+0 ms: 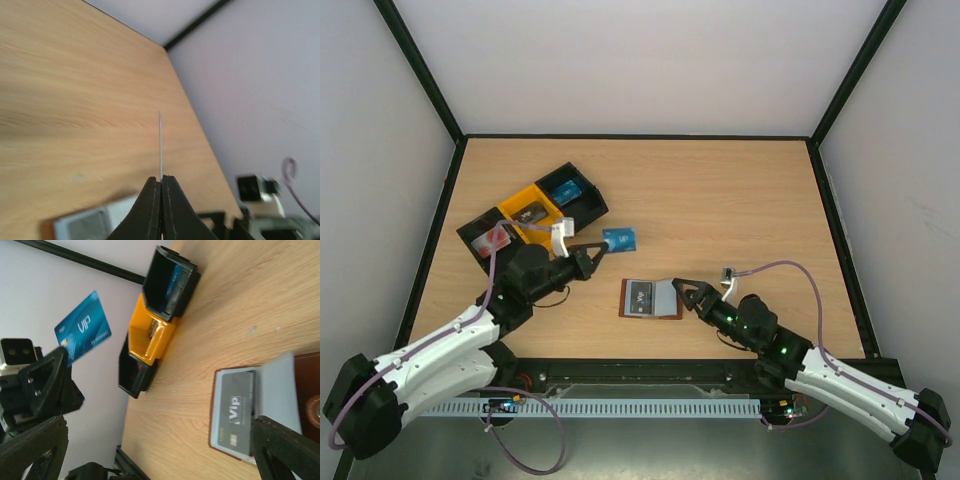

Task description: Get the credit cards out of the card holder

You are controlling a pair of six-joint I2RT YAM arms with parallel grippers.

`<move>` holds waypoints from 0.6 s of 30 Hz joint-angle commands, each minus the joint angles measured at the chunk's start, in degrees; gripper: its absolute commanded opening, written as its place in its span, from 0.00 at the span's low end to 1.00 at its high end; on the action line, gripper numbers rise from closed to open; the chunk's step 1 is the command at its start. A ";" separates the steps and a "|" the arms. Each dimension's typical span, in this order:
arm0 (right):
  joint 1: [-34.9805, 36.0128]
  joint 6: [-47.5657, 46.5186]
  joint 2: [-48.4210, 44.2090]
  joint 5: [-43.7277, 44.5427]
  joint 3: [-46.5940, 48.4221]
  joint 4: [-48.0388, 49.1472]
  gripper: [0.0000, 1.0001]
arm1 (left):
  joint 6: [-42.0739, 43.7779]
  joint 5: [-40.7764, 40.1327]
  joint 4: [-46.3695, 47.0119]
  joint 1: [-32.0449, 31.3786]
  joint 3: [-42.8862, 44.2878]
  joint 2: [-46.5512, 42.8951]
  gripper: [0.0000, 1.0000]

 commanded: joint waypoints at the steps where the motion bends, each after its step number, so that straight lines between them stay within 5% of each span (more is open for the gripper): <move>1: 0.15 -3.00 2.71 1.68 2.62 -3.25 0.98 | 3.28 -10.59 -7.38 5.01 2.74 -0.20 0.03; 11: 0.15 -6.63 11.11 -0.51 5.26 -1.85 0.98 | 3.21 -16.80 -12.82 19.02 12.08 10.85 0.03; 18: 0.10 -8.03 14.27 -1.09 6.51 -1.35 0.97 | 5.09 -25.44 -11.16 21.32 18.78 19.89 0.03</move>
